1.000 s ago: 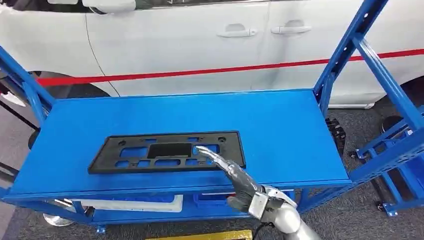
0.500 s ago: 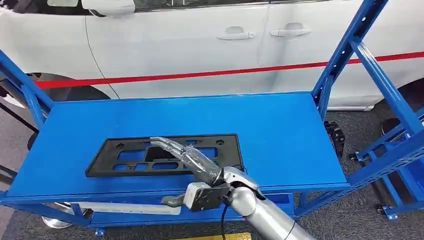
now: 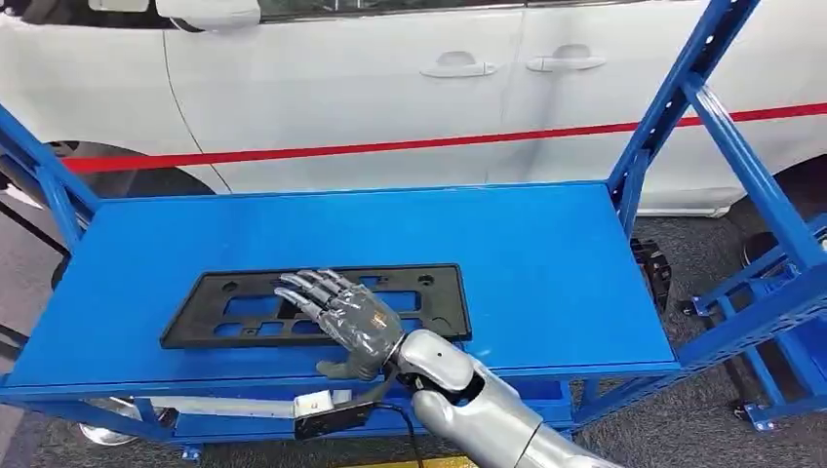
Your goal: Take the parts from the cabinet and place them on the table.
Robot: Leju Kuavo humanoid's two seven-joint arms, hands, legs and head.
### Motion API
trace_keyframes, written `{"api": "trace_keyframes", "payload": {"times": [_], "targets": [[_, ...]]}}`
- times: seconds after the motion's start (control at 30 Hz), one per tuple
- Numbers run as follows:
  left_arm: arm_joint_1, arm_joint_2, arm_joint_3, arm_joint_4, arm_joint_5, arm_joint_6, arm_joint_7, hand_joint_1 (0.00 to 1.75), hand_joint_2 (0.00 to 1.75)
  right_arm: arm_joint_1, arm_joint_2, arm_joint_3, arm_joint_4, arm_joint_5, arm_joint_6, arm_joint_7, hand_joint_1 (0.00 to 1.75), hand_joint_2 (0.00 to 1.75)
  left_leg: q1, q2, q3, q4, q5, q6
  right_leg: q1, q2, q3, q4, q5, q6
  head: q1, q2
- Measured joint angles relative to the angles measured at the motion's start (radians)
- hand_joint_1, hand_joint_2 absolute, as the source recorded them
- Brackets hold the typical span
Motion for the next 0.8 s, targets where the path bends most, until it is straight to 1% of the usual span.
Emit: {"api": "trace_keyframes", "payload": {"times": [0.03,0.07,0.1,0.13,0.17,0.2,0.23,0.27,0.3,0.33,0.37,0.4,0.5,0.53,0.57,0.6,0.63,0.67,0.7,0.73,0.77,0.8], "targets": [[0.001,0.000,-0.004,0.000,-0.007,0.011,0.014,0.00,0.00,-0.001,0.005,0.002,0.014,0.011,-0.001,0.005,0.00,1.75,0.001,0.001,-0.005,0.008,-0.010,-0.007,-0.008,-0.002,0.005,-0.010,0.006,-0.009,0.000,0.000],[0.002,0.000,-0.006,0.000,-0.012,0.016,0.021,0.00,0.00,-0.003,0.010,0.003,0.027,0.016,-0.002,0.008,0.00,1.75,0.003,0.001,-0.011,0.032,-0.029,-0.012,-0.008,-0.002,0.007,-0.013,0.006,-0.011,-0.002,0.000],[0.003,-0.002,-0.009,0.000,-0.013,0.018,0.026,0.00,0.00,-0.005,0.015,0.007,0.040,0.021,-0.002,0.008,0.00,1.75,0.005,0.001,-0.039,0.093,-0.066,-0.017,-0.009,-0.002,0.007,-0.013,0.006,-0.017,-0.003,0.000],[0.004,-0.002,-0.010,0.000,-0.015,0.021,0.027,0.00,0.00,-0.006,0.020,0.010,0.049,0.023,-0.002,0.008,0.00,1.75,0.007,0.000,-0.075,0.171,-0.103,-0.021,-0.007,-0.002,0.007,-0.012,0.005,-0.018,-0.003,0.000],[0.005,-0.001,-0.011,0.000,-0.015,0.023,0.026,0.00,0.00,-0.005,0.021,0.014,0.065,0.024,0.000,0.008,0.00,1.75,0.008,0.000,-0.118,0.258,-0.137,-0.024,-0.006,-0.004,0.007,-0.012,0.004,-0.019,-0.003,0.000],[0.006,-0.001,-0.011,0.000,-0.015,0.023,0.024,0.00,0.00,-0.003,0.023,0.016,0.076,0.026,0.001,0.007,0.00,1.75,0.009,0.001,-0.143,0.309,-0.148,-0.027,-0.005,-0.004,0.007,-0.012,0.004,-0.019,-0.003,0.000],[0.008,-0.001,-0.011,0.000,-0.015,0.023,0.019,0.00,0.00,-0.003,0.025,0.018,0.086,0.026,0.002,0.006,0.00,1.75,0.010,0.001,-0.148,0.311,-0.133,-0.028,-0.006,-0.003,0.008,-0.011,0.004,-0.019,-0.003,0.000],[0.011,0.000,-0.011,0.000,-0.015,0.020,0.012,0.00,0.00,-0.004,0.028,0.019,0.095,0.026,0.002,0.004,0.00,1.75,0.011,0.001,-0.128,0.265,-0.097,-0.028,-0.006,-0.002,0.008,-0.010,0.003,-0.019,-0.003,0.000],[0.012,0.001,-0.011,0.000,-0.015,0.017,0.003,0.00,0.00,-0.005,0.034,0.020,0.102,0.026,0.002,0.002,0.00,1.75,0.013,0.001,-0.089,0.180,-0.049,-0.027,-0.006,0.000,0.009,-0.009,0.002,-0.016,-0.003,0.000],[0.011,0.002,-0.011,0.000,-0.015,0.016,-0.001,0.00,0.00,-0.006,0.039,0.020,0.107,0.027,0.001,-0.002,0.00,1.75,0.014,0.002,-0.043,0.088,-0.006,-0.026,-0.007,0.001,0.012,-0.009,0.000,-0.014,-0.003,0.000],[0.011,0.002,-0.012,0.000,-0.015,0.015,-0.004,0.00,0.00,-0.007,0.044,0.020,0.111,0.027,0.000,-0.004,0.00,1.75,0.015,0.002,-0.011,0.016,0.001,-0.022,-0.005,0.001,0.013,-0.009,-0.002,-0.010,-0.003,0.000],[0.009,0.002,-0.013,0.000,-0.015,0.013,-0.006,0.00,0.00,-0.009,0.045,0.020,0.116,0.027,0.000,-0.005,0.00,1.75,0.007,0.001,-0.004,0.003,-0.002,-0.015,0.001,0.001,0.010,-0.004,-0.004,-0.004,-0.003,0.000],[0.012,0.002,-0.016,0.000,-0.019,0.007,-0.010,0.00,0.00,-0.010,0.047,0.020,0.126,0.027,-0.004,-0.005,0.00,1.75,0.002,-0.002,-0.008,0.007,0.001,0.004,-0.003,-0.001,0.013,-0.011,0.001,0.011,-0.001,0.000],[0.013,0.002,-0.017,0.000,-0.022,0.002,-0.013,0.00,0.00,-0.011,0.047,0.020,0.128,0.027,-0.009,-0.003,0.00,1.75,0.009,-0.002,-0.005,-0.002,0.007,0.013,0.000,-0.001,0.013,-0.010,-0.001,0.018,-0.002,0.000],[0.013,0.002,-0.018,0.000,-0.025,-0.004,-0.017,0.00,0.00,-0.012,0.047,0.020,0.130,0.027,-0.014,-0.002,0.00,1.75,0.011,0.000,-0.001,-0.005,0.011,0.019,-0.005,0.000,0.009,0.009,-0.017,0.023,-0.002,0.000],[0.012,0.002,-0.019,0.000,-0.032,-0.011,-0.021,0.00,0.00,-0.015,0.047,0.020,0.132,0.026,-0.019,0.003,0.00,1.75,0.010,0.001,-0.002,-0.006,0.011,0.024,-0.004,-0.001,-0.015,0.057,-0.051,0.026,0.000,0.000],[0.011,0.003,-0.021,0.000,-0.036,-0.017,-0.024,0.00,0.00,-0.017,0.047,0.020,0.133,0.025,-0.025,0.010,0.00,1.75,0.008,0.001,-0.003,-0.006,0.011,0.029,-0.005,-0.001,-0.049,0.131,-0.092,0.027,-0.001,0.000],[0.011,0.003,-0.022,0.000,-0.039,-0.021,-0.025,0.00,0.00,-0.017,0.047,0.020,0.136,0.021,-0.028,0.016,0.00,1.75,0.006,0.001,-0.004,-0.006,0.010,0.031,-0.005,-0.001,-0.090,0.215,-0.128,0.029,0.000,0.000],[0.011,0.005,-0.024,0.000,-0.044,-0.022,-0.026,0.00,0.00,-0.017,0.047,0.020,0.140,0.019,-0.028,0.017,0.00,1.75,0.005,0.001,-0.004,-0.005,0.010,0.031,-0.005,-0.001,-0.124,0.285,-0.150,0.029,0.000,0.000],[0.011,0.005,-0.026,0.000,-0.047,-0.025,-0.026,0.00,0.00,-0.017,0.047,0.020,0.144,0.017,-0.028,0.017,0.00,1.75,0.005,0.000,-0.004,-0.004,0.010,0.032,-0.005,-0.001,-0.135,0.305,-0.145,0.029,-0.001,0.000],[0.011,0.005,-0.026,0.000,-0.049,-0.027,-0.026,0.00,0.00,-0.019,0.047,0.020,0.149,0.011,-0.028,0.018,0.00,1.75,0.004,0.000,-0.003,-0.003,0.009,0.032,-0.005,-0.001,-0.125,0.280,-0.120,0.026,0.000,0.000],[0.010,0.005,-0.026,0.000,-0.054,-0.028,-0.026,0.00,0.00,-0.022,0.047,0.019,0.153,0.006,-0.027,0.021,0.00,1.75,0.004,-0.001,-0.002,-0.003,0.008,0.031,-0.005,-0.001,-0.092,0.214,-0.078,0.022,-0.001,0.000]]}}
